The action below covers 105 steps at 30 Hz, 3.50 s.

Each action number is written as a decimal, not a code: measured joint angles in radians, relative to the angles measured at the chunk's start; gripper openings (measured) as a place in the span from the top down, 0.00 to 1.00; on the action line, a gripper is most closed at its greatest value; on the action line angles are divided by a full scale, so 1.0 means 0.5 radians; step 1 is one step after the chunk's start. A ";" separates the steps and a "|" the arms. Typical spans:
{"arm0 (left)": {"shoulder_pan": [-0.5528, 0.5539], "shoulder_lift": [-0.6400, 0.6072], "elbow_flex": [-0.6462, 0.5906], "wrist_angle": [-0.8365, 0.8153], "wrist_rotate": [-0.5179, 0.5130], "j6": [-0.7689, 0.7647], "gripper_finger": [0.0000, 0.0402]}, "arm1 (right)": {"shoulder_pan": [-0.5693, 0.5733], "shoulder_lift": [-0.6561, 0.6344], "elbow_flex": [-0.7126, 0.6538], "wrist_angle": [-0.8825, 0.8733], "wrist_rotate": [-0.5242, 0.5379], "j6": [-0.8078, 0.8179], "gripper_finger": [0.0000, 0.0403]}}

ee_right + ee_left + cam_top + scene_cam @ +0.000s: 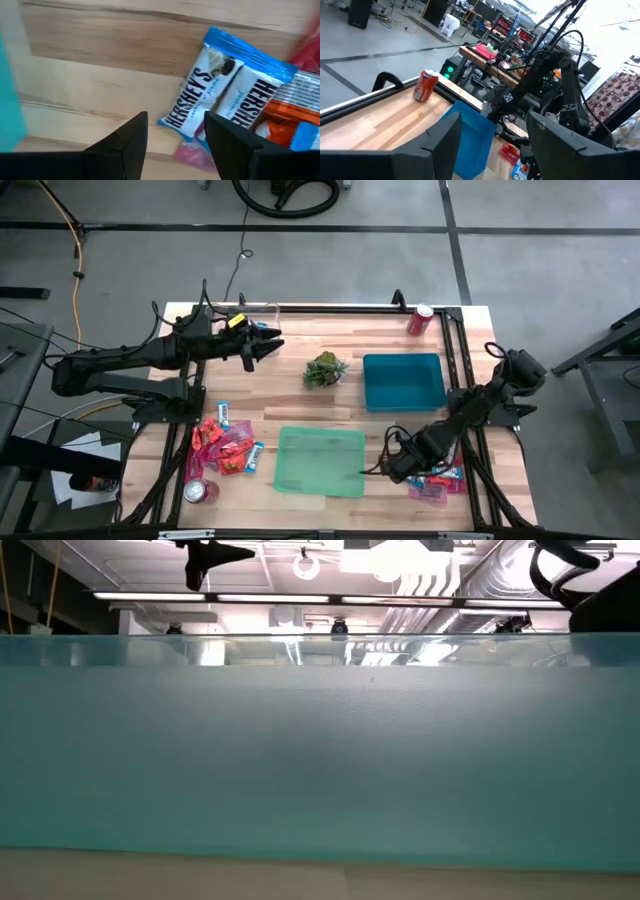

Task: Sort candy
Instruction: Put the white chocolate bar into the transparent bin

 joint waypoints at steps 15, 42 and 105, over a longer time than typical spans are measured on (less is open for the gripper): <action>0.001 0.000 0.001 -0.002 -0.066 0.020 0.47 | -0.022 0.024 -0.001 -0.172 0.020 0.060 0.53; -0.001 0.000 0.002 0.000 -0.100 0.112 0.47 | 0.001 -0.195 -0.004 -0.212 0.472 -0.285 0.93; -0.587 0.845 0.007 0.909 -0.036 1.318 0.82 | -1.096 -0.339 0.420 1.280 0.439 -4.171 0.99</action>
